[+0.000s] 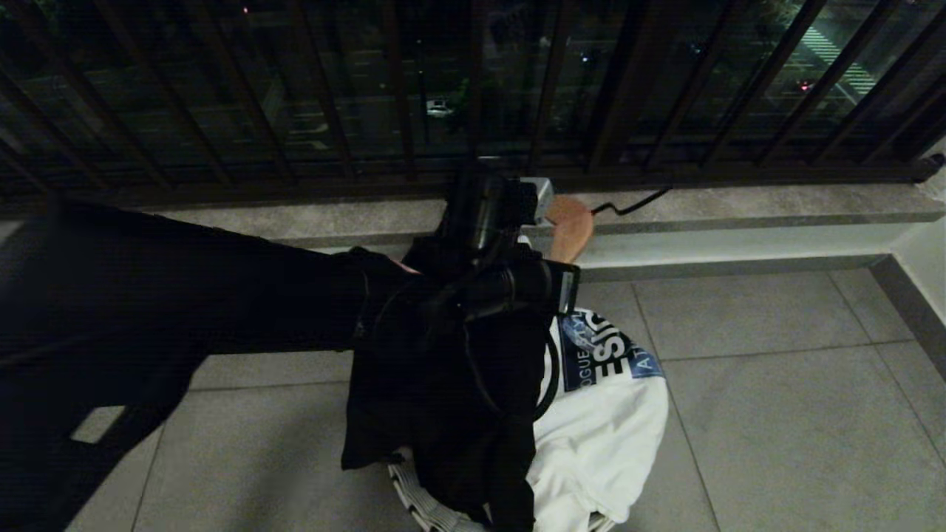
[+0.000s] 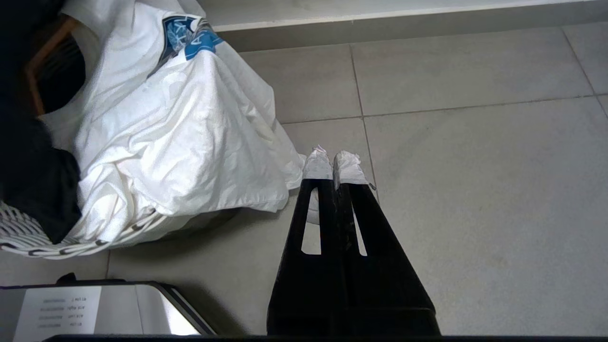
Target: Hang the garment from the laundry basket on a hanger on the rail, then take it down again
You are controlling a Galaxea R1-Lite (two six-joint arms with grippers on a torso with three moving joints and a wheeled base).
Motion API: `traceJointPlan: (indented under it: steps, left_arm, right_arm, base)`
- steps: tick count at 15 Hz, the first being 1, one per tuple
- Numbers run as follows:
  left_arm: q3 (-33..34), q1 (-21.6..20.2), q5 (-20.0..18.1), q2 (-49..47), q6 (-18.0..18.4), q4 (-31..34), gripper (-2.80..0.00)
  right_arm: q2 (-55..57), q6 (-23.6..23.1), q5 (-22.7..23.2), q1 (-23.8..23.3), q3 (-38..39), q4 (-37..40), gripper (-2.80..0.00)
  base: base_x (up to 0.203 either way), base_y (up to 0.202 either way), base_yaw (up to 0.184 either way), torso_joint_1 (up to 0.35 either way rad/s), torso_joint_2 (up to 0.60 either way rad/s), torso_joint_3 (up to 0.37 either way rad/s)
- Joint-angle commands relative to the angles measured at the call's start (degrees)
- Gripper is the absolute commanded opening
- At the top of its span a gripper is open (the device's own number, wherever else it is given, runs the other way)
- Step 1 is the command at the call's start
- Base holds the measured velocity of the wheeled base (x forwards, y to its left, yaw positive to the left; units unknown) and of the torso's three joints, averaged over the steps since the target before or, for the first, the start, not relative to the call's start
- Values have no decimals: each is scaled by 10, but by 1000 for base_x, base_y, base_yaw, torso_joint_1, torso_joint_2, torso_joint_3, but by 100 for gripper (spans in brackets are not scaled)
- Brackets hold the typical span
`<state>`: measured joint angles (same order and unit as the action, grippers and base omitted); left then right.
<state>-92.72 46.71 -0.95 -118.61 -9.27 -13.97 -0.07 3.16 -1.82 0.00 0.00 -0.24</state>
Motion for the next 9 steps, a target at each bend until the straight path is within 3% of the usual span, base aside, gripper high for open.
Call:
traceJointPlan:
  steps: [1,9]
  left_arm:
    - [46,-6,-12,78,-13,-1,-280]
    - [214,-65,-90,324,-98,-2,-280]
  right_arm:
    - [1,0,0,0,0,0,-280]
    - [0,0,0,0,0,0,-280]
  base:
    - [0,0,0,0,0,0]
    - [0,0,0,0,0,0]
